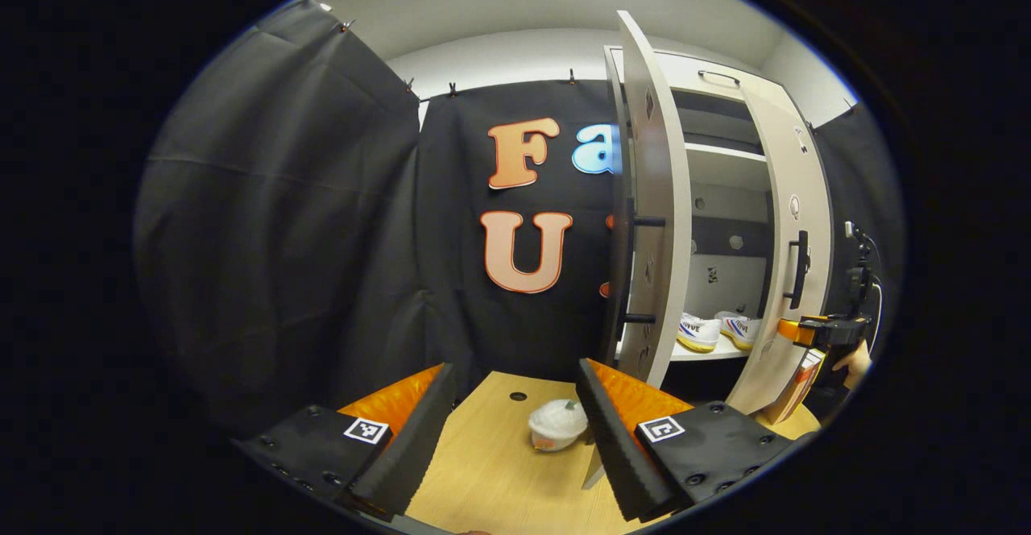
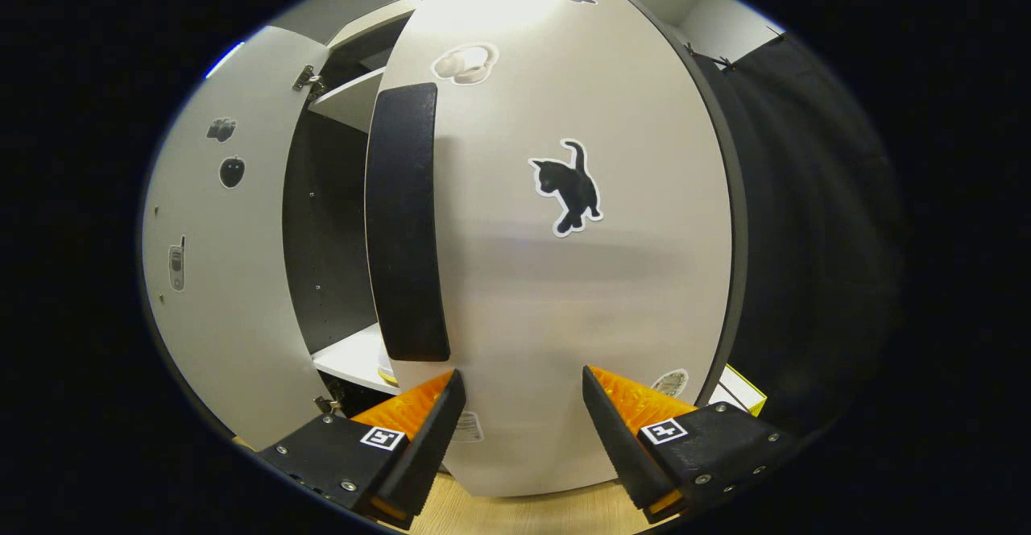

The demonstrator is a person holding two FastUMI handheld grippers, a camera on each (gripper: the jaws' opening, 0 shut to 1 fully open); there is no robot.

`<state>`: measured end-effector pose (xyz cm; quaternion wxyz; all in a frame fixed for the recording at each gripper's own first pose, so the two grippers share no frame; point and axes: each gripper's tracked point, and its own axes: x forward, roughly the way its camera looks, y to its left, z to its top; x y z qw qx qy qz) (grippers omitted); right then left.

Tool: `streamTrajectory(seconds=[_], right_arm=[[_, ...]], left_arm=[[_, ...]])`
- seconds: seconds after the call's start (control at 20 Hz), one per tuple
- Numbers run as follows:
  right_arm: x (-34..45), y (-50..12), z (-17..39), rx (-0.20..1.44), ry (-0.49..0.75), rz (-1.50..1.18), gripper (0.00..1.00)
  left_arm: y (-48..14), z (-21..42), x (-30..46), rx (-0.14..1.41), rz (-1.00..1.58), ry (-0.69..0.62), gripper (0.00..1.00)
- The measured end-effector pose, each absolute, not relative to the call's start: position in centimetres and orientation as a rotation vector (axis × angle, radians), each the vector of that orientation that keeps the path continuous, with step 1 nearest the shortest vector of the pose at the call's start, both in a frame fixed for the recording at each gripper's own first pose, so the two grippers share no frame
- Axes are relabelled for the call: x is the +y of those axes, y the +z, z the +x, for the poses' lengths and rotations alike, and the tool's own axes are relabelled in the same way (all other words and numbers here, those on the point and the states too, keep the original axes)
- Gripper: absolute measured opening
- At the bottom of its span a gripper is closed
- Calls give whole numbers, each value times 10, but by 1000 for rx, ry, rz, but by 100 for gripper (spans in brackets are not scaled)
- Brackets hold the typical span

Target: Grab one shoe with the right hand and put it into the shoe cabinet, grab the other shoe with the left hand and put it into the shoe cabinet; then close the right door with the right hand and the left door with the left hand.

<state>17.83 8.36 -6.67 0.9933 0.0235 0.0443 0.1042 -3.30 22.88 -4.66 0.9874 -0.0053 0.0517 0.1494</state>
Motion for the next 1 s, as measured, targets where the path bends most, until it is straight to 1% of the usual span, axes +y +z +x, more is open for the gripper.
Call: streamTrajectory(seconds=[0.05, 0.15, 0.25, 0.3, 0.4, 0.45, 0.5, 0.65, 0.7, 0.9, 0.95, 1.0], right_arm=[[84, -67, 179, 88, 203, 43, 91], [84, -67, 179, 90, 192, 39, 91], [84, -66, 180, 88, 181, 34, 91], [85, -66, 181, 85, 176, 32, 91], [85, -65, 181, 92, 166, 31, 91], [85, -65, 179, 91, 159, 28, 91], [84, -65, 180, 90, 156, 18, 91], [82, -64, 179, 95, 137, 1, 92], [80, -62, 178, 93, 127, 1, 92], [74, -47, 157, 61, 123, 6, 93], [72, -44, 149, 57, 121, 2, 93], [68, -42, 142, 52, 118, -1, 93]], left_arm=[[-54, -26, 229, 114, -17, 291, 95], [-65, -13, 228, 130, -19, 273, 99], [-73, 0, 222, 142, -28, 243, 97], [-77, 6, 218, 146, -34, 227, 99], [-86, 15, 211, 161, -40, 197, 99], [-91, 19, 208, 167, -43, 184, 95], [-95, 23, 205, 169, -48, 172, 97], [-100, 40, 202, 177, -58, 146, 97], [-101, 46, 203, 178, -57, 144, 99], [-101, 59, 204, 180, -47, 132, 99], [-101, 58, 204, 177, -49, 127, 96], [-100, 59, 202, 174, -51, 120, 97]])
